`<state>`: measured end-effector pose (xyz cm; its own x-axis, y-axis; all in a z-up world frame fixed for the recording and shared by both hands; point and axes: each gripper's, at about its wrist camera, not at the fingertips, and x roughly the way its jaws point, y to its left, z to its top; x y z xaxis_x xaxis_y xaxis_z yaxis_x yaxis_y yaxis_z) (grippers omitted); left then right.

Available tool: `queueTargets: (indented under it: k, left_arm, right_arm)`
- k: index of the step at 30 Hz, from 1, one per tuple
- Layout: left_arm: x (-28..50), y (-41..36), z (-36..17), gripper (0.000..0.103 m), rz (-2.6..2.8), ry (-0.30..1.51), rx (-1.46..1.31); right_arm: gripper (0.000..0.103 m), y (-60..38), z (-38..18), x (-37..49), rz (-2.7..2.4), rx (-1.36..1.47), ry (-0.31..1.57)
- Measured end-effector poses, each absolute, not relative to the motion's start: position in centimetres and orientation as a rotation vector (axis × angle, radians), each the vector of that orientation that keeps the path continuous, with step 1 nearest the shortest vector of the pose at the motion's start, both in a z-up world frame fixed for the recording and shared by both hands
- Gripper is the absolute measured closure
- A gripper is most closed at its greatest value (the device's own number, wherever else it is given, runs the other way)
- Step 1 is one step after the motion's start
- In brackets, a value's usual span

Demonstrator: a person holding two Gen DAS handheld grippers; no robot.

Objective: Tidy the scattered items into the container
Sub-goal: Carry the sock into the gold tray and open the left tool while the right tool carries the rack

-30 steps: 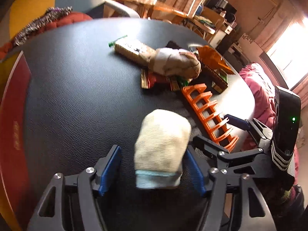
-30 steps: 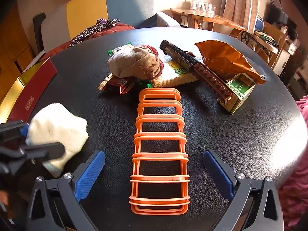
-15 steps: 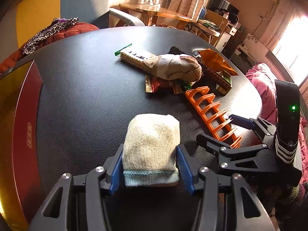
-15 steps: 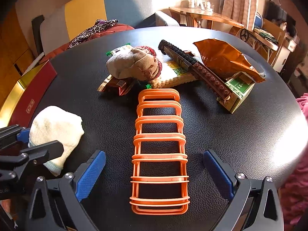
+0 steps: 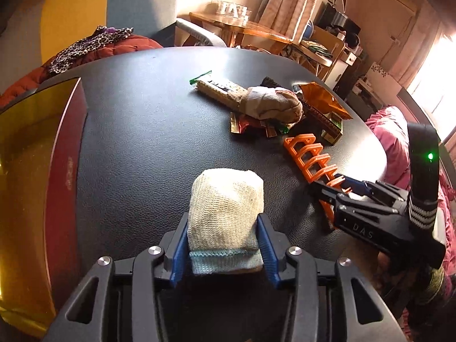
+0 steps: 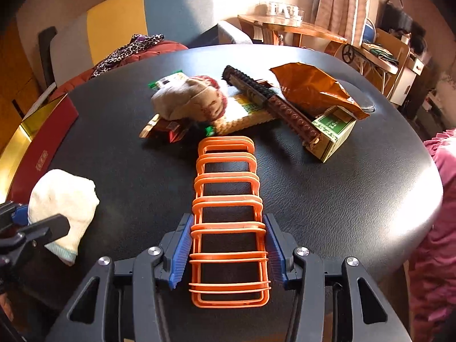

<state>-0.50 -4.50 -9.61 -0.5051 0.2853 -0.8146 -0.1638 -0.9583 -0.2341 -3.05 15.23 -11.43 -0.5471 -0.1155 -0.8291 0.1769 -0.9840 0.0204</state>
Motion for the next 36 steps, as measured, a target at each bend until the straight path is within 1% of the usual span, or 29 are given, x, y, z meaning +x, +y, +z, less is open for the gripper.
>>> queueTargets:
  k: [10, 20, 25, 30, 36]
  left_arm:
    - [1.5, -6.9, -6.2, 0.058, 2.586, -0.288, -1.265]
    - [3.8, -12.0, -3.5, 0.058, 2.744, -0.370, -1.202]
    - [4.0, -17.0, -4.0, 0.058, 2.868, -0.412, -1.261]
    - [3.0, -22.3, -6.0, 0.058, 2.960, -0.468, -1.392]
    - [1.8, -25.5, -8.5, 0.057, 2.981, -0.514, -1.536]
  right_arm:
    - [0.054, 14.6, -9.8, -0.6, -2.572, 1.343, -0.048]
    - [0.054, 10.0, -7.8, 0.0, -2.510, 1.250, 0.025]
    - [0.054, 8.9, -7.9, 0.3, -2.486, 1.249, 0.046]
    - [0.054, 8.5, -7.7, 0.2, -2.480, 1.237, 0.056]
    - [0.054, 7.2, -7.1, 0.1, -2.467, 1.218, 0.090]
